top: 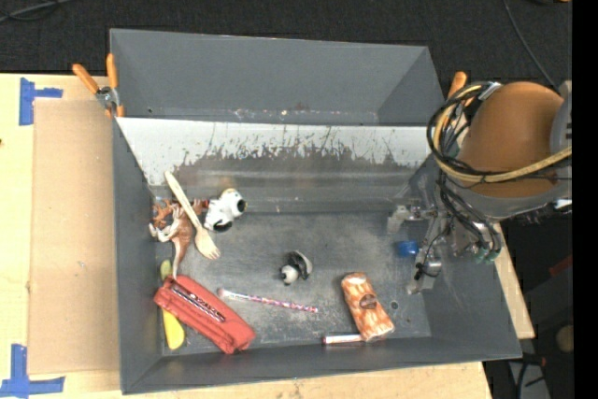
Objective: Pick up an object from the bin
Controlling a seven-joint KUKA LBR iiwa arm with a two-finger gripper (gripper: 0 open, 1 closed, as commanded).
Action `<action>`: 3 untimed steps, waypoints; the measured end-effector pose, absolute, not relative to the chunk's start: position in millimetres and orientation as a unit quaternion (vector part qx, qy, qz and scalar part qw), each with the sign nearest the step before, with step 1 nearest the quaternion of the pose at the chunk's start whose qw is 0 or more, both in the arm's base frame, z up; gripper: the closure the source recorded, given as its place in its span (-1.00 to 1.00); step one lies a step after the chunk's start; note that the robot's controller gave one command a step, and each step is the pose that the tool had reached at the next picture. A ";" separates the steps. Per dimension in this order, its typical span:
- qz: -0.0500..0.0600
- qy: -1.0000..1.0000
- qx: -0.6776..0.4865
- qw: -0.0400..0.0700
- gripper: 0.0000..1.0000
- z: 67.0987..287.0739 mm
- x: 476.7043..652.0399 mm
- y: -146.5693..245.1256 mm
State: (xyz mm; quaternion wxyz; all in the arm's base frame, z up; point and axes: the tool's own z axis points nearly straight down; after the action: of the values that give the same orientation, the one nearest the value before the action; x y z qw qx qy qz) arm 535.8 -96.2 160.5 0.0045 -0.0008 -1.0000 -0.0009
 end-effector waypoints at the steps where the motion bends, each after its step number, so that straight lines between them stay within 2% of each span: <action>1: 0.000 -1.000 0.001 0.000 -1.00 164.0 537.7 -95.5; 2: -0.001 -1.000 -0.023 0.005 -1.00 66.2 505.0 -54.4; 3: 0.000 -0.999 -0.043 -0.007 -1.00 152.8 492.8 -31.9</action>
Offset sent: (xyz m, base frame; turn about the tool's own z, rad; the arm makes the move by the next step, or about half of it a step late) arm -0.0290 0.0399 -0.0905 0.0460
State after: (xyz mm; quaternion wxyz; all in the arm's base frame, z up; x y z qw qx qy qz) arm 492.8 -31.9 152.8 -0.0067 -0.0433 -0.9990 0.0004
